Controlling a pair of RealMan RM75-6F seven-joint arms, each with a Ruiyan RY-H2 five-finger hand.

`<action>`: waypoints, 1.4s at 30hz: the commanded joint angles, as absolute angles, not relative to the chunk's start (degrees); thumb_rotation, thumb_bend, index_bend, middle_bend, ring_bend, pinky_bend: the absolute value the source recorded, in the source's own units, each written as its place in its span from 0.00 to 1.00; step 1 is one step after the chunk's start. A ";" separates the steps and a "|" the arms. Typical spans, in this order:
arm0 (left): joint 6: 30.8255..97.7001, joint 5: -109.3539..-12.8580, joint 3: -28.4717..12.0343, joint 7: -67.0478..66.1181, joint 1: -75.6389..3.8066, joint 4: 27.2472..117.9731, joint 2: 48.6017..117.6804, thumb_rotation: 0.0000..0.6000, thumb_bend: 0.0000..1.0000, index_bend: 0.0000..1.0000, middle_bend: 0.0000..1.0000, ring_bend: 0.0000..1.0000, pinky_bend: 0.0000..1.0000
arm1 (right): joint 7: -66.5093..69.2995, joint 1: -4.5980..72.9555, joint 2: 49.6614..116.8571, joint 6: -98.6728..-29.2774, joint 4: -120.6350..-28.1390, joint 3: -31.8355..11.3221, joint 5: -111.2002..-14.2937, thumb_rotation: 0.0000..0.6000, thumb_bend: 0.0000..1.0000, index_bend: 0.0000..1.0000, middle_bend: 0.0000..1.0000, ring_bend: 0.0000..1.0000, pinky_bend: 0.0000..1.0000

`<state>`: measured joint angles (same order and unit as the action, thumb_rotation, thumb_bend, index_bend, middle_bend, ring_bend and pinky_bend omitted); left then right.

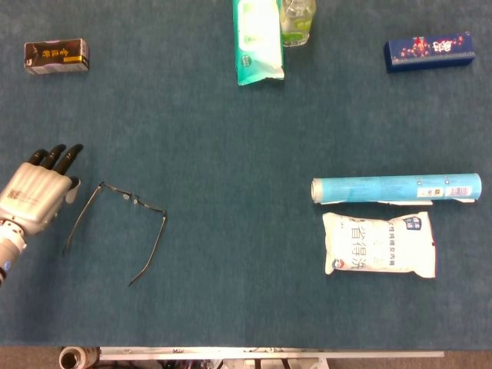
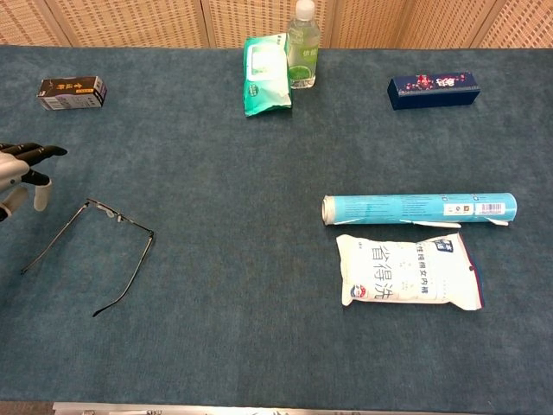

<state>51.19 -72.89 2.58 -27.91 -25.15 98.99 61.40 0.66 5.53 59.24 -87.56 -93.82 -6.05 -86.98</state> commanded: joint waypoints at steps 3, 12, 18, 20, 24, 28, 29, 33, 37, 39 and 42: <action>50.83 -70.67 2.82 -29.49 -26.16 101.24 61.75 1.00 0.78 0.48 0.00 0.00 0.12 | 0.74 5.45 59.18 -87.86 -93.90 -6.05 -87.22 1.00 0.32 0.39 0.36 0.22 0.37; 49.83 -69.91 3.28 -30.33 -27.94 102.35 62.81 1.00 0.77 0.48 0.00 0.00 0.12 | 0.90 5.40 59.14 -87.93 -93.88 -5.99 -87.40 1.00 0.32 0.39 0.37 0.22 0.37; 49.34 -69.20 3.74 -30.61 -28.79 102.69 63.36 1.00 0.78 0.48 0.00 0.00 0.12 | 1.05 5.41 58.98 -87.99 -93.93 -6.06 -87.41 1.00 0.32 0.39 0.37 0.22 0.37; 49.30 -69.12 3.87 -30.82 -29.10 102.97 63.60 1.00 0.78 0.48 0.00 0.00 0.12 | 1.04 5.42 59.00 -87.92 -93.88 -6.02 -87.43 1.00 0.32 0.39 0.36 0.22 0.37; 49.00 -68.96 4.05 -31.36 -29.86 103.37 64.07 1.00 0.78 0.47 0.00 0.00 0.12 | 1.00 5.46 59.05 -87.80 -93.85 -5.99 -87.42 1.00 0.32 0.39 0.36 0.22 0.37; 48.54 -68.29 4.05 -32.01 -30.78 103.34 64.66 1.00 0.78 0.46 0.00 0.00 0.12 | 0.96 5.44 59.07 -87.84 -93.87 -5.96 -87.49 1.00 0.32 0.39 0.36 0.22 0.37; 48.42 -68.07 4.04 -32.13 -30.99 103.23 64.80 1.00 0.77 0.46 0.00 0.00 0.12 | 0.97 5.43 59.06 -87.87 -93.89 -5.96 -87.50 1.00 0.32 0.39 0.36 0.22 0.37; 48.00 -66.77 4.00 -32.73 -31.91 102.50 65.48 1.00 0.78 0.45 0.00 0.00 0.12 | 1.07 5.39 58.96 -88.02 -93.92 -6.05 -87.50 1.00 0.32 0.39 0.37 0.22 0.37; 48.10 -65.76 4.12 -33.45 -32.51 101.79 66.00 1.00 0.78 0.45 0.00 0.00 0.12 | 1.11 5.43 58.93 -87.99 -93.85 -6.08 -87.51 1.00 0.32 0.39 0.36 0.22 0.37; 48.14 -65.31 4.24 -33.72 -32.73 101.56 66.13 1.00 0.77 0.45 0.00 0.00 0.12 | 1.10 5.44 58.94 -87.98 -93.80 -6.05 -87.56 1.00 0.32 0.39 0.36 0.22 0.37; 48.33 -64.52 4.48 -34.05 -33.01 101.31 66.17 1.00 0.78 0.45 0.00 0.00 0.12 | 1.09 5.44 58.95 -88.01 -93.78 -6.05 -87.58 1.00 0.32 0.39 0.36 0.22 0.37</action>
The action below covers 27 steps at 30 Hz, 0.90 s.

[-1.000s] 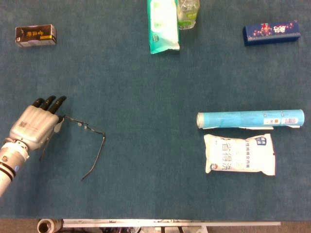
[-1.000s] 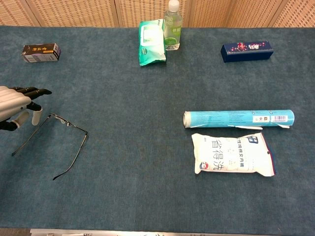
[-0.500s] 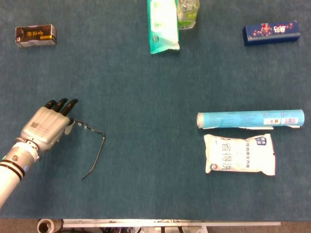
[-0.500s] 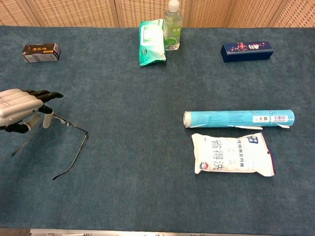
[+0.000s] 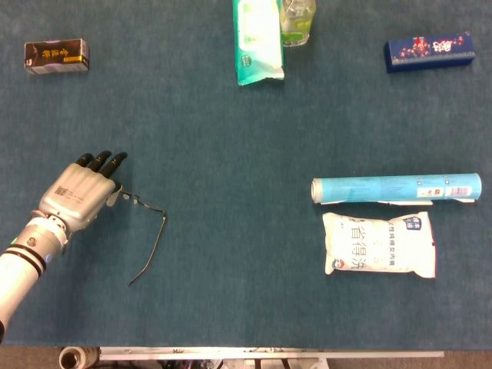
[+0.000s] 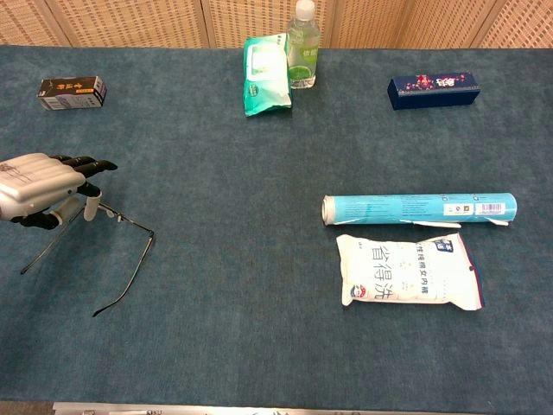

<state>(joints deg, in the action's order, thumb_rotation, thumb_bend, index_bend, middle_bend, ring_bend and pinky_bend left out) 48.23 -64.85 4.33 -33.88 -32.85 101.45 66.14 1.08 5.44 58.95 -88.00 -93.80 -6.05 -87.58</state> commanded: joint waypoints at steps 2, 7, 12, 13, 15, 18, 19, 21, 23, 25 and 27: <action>48.43 -64.17 4.61 -34.13 -33.15 101.28 66.13 1.00 0.77 0.45 0.00 0.00 0.12 | 1.06 5.47 58.98 -87.97 -93.77 -6.08 -87.56 1.00 0.32 0.39 0.36 0.22 0.37; 48.59 -63.68 4.93 -34.24 -33.55 101.28 66.15 1.00 0.78 0.45 0.00 0.00 0.12 | 0.94 5.50 59.08 -87.86 -93.76 -6.01 -87.56 1.00 0.32 0.39 0.37 0.22 0.37; 48.54 -63.36 5.18 -34.32 -34.04 101.17 66.42 1.00 0.77 0.45 0.00 0.00 0.12 | 0.89 5.49 59.10 -87.94 -93.82 -6.07 -87.52 1.00 0.32 0.39 0.37 0.22 0.37; 48.57 -63.34 5.23 -34.37 -34.17 101.20 66.48 1.00 0.78 0.45 0.00 0.00 0.12 | 0.90 5.48 59.07 -87.94 -93.83 -6.06 -87.52 1.00 0.32 0.39 0.36 0.22 0.37; 48.61 -63.23 5.30 -34.48 -34.36 101.27 66.54 1.00 0.78 0.45 0.00 0.00 0.12 | 0.91 5.47 59.05 -87.94 -93.84 -6.06 -87.52 1.00 0.32 0.39 0.36 0.22 0.37; 48.62 -62.89 5.48 -34.81 -34.72 101.38 66.66 1.00 0.78 0.45 0.00 0.00 0.12 | 0.96 5.48 59.02 -87.99 -93.90 -6.12 -87.50 1.00 0.32 0.39 0.37 0.22 0.37; 48.66 -62.83 5.53 -34.91 -34.80 101.42 66.70 1.00 0.78 0.45 0.00 0.00 0.12 | 0.96 5.48 59.01 -87.99 -93.90 -6.13 -87.49 1.00 0.32 0.39 0.36 0.22 0.37; 48.73 -62.62 5.62 -35.09 -34.99 101.45 66.82 1.00 0.77 0.45 0.00 0.00 0.12 | 0.99 5.47 58.96 -88.03 -93.91 -6.10 -87.58 1.00 0.32 0.39 0.36 0.22 0.37; 48.74 -62.42 5.68 -35.26 -35.20 101.39 66.93 1.00 0.78 0.45 0.00 0.00 0.12 | 1.01 5.46 58.95 -88.09 -93.91 -6.11 -87.62 1.00 0.32 0.39 0.36 0.22 0.37; 48.70 -62.18 5.75 -35.39 -35.43 101.32 67.08 1.00 0.78 0.45 0.00 0.00 0.12 | 1.04 5.43 58.93 -88.15 -93.93 -6.09 -87.67 1.00 0.32 0.39 0.36 0.22 0.37; 48.65 -61.98 5.81 -35.56 -35.69 101.21 67.20 1.00 0.77 0.45 0.00 0.00 0.12 | 1.01 5.45 58.92 -88.20 -93.92 -6.12 -87.72 1.00 0.32 0.39 0.36 0.22 0.37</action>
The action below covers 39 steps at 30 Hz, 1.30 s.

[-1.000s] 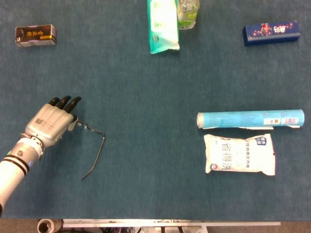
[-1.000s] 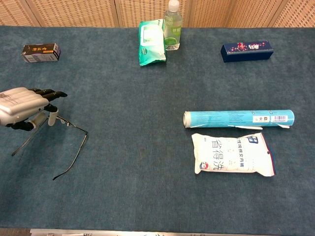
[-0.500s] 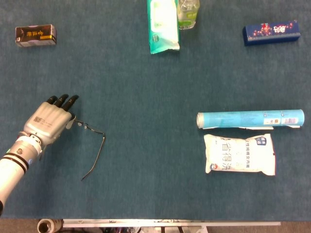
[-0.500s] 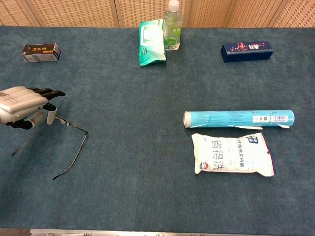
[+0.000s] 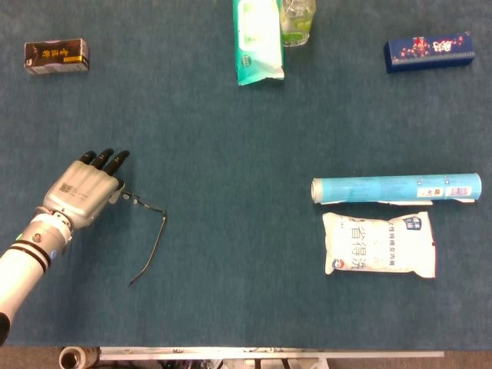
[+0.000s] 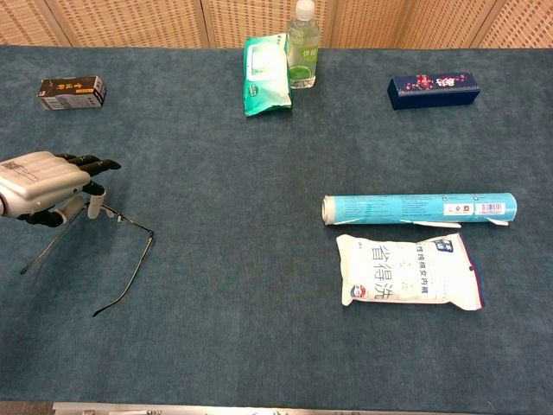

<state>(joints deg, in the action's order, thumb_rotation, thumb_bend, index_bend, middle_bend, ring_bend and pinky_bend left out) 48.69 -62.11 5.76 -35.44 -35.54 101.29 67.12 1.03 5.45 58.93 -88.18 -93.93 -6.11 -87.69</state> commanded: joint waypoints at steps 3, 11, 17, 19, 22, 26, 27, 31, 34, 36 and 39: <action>48.60 -61.66 5.90 -35.72 -36.02 101.06 67.35 1.00 0.78 0.44 0.00 0.00 0.12 | 1.04 5.44 58.90 -88.23 -93.92 -6.10 -87.76 1.00 0.32 0.39 0.36 0.22 0.37; 48.58 -60.80 6.18 -36.47 -36.93 101.12 67.75 1.00 0.78 0.44 0.00 0.00 0.12 | 1.05 5.54 58.95 -88.01 -93.82 -6.07 -87.77 1.00 0.32 0.39 0.36 0.22 0.37; 48.50 -60.05 6.41 -37.33 -37.70 101.19 68.28 1.00 0.78 0.44 0.00 0.00 0.12 | 1.07 5.51 58.93 -88.11 -93.98 -6.07 -87.82 1.00 0.32 0.39 0.36 0.22 0.37; 48.52 -59.84 6.46 -37.52 -37.91 101.20 68.45 1.00 0.78 0.44 0.00 0.00 0.12 | 1.13 5.47 58.88 -88.15 -94.03 -6.06 -87.80 1.00 0.32 0.39 0.36 0.22 0.37; 48.57 -59.53 6.54 -37.90 -38.27 101.20 68.74 1.00 0.78 0.44 0.00 0.00 0.12 | 1.14 5.51 58.82 -88.00 -94.09 -6.05 -87.74 1.00 0.32 0.39 0.37 0.22 0.37; 48.84 -59.27 6.61 -38.68 -38.77 101.07 69.23 1.00 0.77 0.43 0.00 0.00 0.12 | 1.02 5.55 58.76 -87.70 -94.20 -5.97 -87.58 1.00 0.32 0.39 0.37 0.22 0.37; 48.98 -59.21 6.64 -38.97 -38.90 101.01 69.42 1.00 0.77 0.42 0.00 0.00 0.12 | 1.00 5.54 58.72 -87.63 -94.29 -5.94 -87.52 1.00 0.32 0.39 0.37 0.22 0.37; 49.68 -59.07 6.77 -40.24 -39.29 100.68 70.10 1.00 0.78 0.40 0.00 0.00 0.12 | 0.92 5.53 58.63 -87.47 -94.52 -5.91 -87.37 1.00 0.32 0.39 0.37 0.22 0.37; 50.52 -59.01 6.83 -41.54 -39.55 100.48 70.65 1.00 0.78 0.40 0.00 0.00 0.12 | 0.88 5.54 58.59 -87.37 -94.63 -5.92 -87.25 1.00 0.32 0.39 0.36 0.22 0.37; 51.11 -58.93 6.91 -42.55 -39.73 100.40 71.02 1.00 0.78 0.40 0.00 0.00 0.12 | 0.89 5.54 58.52 -87.23 -94.76 -5.86 -87.19 1.00 0.32 0.39 0.36 0.22 0.37; 51.62 -58.49 7.04 -43.97 -40.06 100.35 71.53 1.00 0.77 0.40 0.00 0.00 0.12 | 0.86 5.52 58.45 -87.17 -94.88 -5.83 -87.15 1.00 0.32 0.39 0.36 0.22 0.37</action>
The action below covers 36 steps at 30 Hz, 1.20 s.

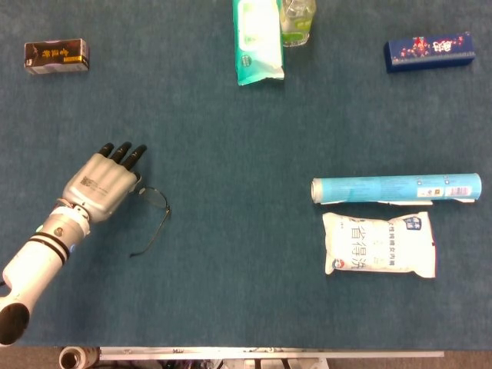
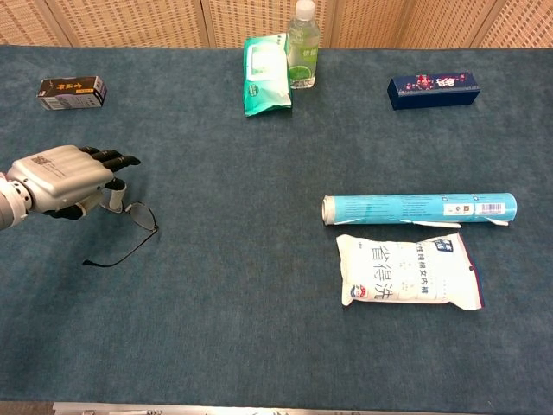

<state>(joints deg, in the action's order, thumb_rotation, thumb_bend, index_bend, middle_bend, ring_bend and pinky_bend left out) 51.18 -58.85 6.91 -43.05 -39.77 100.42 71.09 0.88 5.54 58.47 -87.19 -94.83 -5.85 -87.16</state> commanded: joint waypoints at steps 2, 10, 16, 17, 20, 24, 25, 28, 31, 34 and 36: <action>51.67 -58.10 7.10 -44.48 -40.25 100.33 71.86 1.00 0.78 0.40 0.00 0.00 0.12 | 0.88 5.49 58.40 -87.19 -94.97 -5.80 -87.18 1.00 0.32 0.39 0.36 0.22 0.37; 52.46 -57.83 7.20 -46.68 -41.11 100.30 73.59 1.00 0.78 0.40 0.00 0.00 0.12 | 0.98 5.40 58.18 -87.34 -95.21 -5.79 -87.25 1.00 0.32 0.39 0.37 0.22 0.37; 54.36 -58.15 7.13 -48.30 -41.43 102.54 73.13 1.00 0.78 0.40 0.00 0.00 0.12 | 1.10 5.37 58.04 -87.42 -95.35 -5.80 -87.33 1.00 0.32 0.39 0.37 0.22 0.37; 54.81 -58.18 7.15 -48.50 -41.36 102.99 72.90 1.00 0.78 0.40 0.00 0.00 0.12 | 1.13 5.34 58.00 -87.45 -95.37 -5.77 -87.37 1.00 0.32 0.39 0.37 0.22 0.37; 56.38 -58.25 7.33 -48.93 -40.96 104.57 71.75 1.00 0.78 0.40 0.00 0.00 0.12 | 1.22 5.28 57.96 -87.62 -95.41 -5.71 -87.59 1.00 0.32 0.39 0.37 0.22 0.37; 58.03 -58.58 7.72 -49.09 -40.30 106.30 70.26 1.00 0.78 0.40 0.00 0.00 0.12 | 1.04 5.29 58.06 -87.55 -95.40 -5.54 -87.84 1.00 0.32 0.39 0.37 0.22 0.37; 58.44 -58.79 7.77 -48.98 -40.10 106.71 69.91 1.00 0.78 0.40 0.00 0.00 0.12 | 0.97 5.29 58.11 -87.51 -95.40 -5.49 -87.90 1.00 0.32 0.39 0.37 0.22 0.37; 59.94 -59.90 7.90 -48.14 -39.25 108.11 68.72 1.00 0.77 0.40 0.00 0.00 0.12 | 0.70 5.32 58.26 -87.42 -95.39 -5.39 -87.99 1.00 0.32 0.39 0.37 0.22 0.37; 62.08 -61.85 8.09 -46.87 -37.93 109.66 67.38 1.00 0.77 0.40 0.00 0.00 0.12 | 0.48 5.34 58.39 -87.31 -95.38 -5.30 -88.03 1.00 0.32 0.39 0.37 0.22 0.37; 64.70 -64.52 8.43 -45.33 -36.21 111.19 65.72 1.00 0.77 0.40 0.00 0.00 0.12 | 0.33 5.39 58.48 -87.18 -95.35 -5.25 -88.04 1.00 0.32 0.39 0.37 0.22 0.37; 66.66 -66.50 8.65 -44.16 -34.88 112.13 64.45 1.00 0.77 0.40 0.00 0.00 0.12 | 0.25 5.40 58.55 -87.12 -95.34 -5.19 -88.07 1.00 0.32 0.39 0.37 0.22 0.37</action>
<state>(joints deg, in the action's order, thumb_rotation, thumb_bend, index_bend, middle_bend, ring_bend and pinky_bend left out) 65.03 -64.86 8.35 -45.34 -36.17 111.07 65.70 0.25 5.40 58.55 -87.12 -95.34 -5.19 -88.07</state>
